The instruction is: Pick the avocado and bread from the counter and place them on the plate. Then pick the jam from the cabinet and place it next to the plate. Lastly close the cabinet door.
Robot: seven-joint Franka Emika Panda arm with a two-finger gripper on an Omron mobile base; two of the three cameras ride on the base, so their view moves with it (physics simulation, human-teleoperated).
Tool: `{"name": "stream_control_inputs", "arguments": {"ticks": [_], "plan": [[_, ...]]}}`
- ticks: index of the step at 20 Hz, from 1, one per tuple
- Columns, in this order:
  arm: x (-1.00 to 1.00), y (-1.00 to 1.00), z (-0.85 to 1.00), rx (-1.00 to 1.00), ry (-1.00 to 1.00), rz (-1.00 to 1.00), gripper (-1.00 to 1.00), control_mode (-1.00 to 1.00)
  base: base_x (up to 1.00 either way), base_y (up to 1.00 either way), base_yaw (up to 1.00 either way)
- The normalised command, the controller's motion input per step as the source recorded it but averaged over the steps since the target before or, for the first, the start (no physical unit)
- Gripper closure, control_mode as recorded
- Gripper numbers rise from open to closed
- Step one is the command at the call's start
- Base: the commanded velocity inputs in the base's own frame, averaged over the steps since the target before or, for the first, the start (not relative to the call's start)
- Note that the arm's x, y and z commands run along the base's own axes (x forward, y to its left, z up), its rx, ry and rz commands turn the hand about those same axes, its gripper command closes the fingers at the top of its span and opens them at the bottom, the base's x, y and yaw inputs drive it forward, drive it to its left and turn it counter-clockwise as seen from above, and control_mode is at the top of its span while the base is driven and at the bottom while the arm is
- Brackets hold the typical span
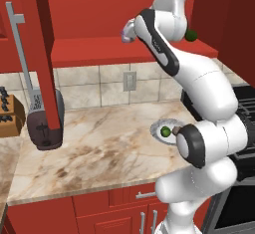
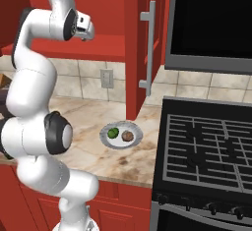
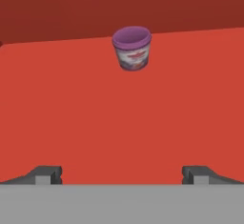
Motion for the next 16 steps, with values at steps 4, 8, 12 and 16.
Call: {"name": "stream_control_inputs", "arguments": {"ticks": [4, 8, 12, 16], "plan": [[0.35, 0.02, -0.31, 0.0, -0.03, 0.0, -1.0, -1.0, 0.0, 0.0, 0.0], [0.36, 0.03, -0.25, 0.0, -0.07, 0.0, -1.0, -1.0, 0.0, 0.0, 0.0], [0.38, 0.0, -0.01, 0.0, -0.04, 0.0, -1.0, -1.0, 0.0, 0.0, 0.0], [0.33, 0.0, 0.0, 0.0, -0.14, 0.0, -1.0, -1.0, 0.0, 0.0, 0.0]]}}
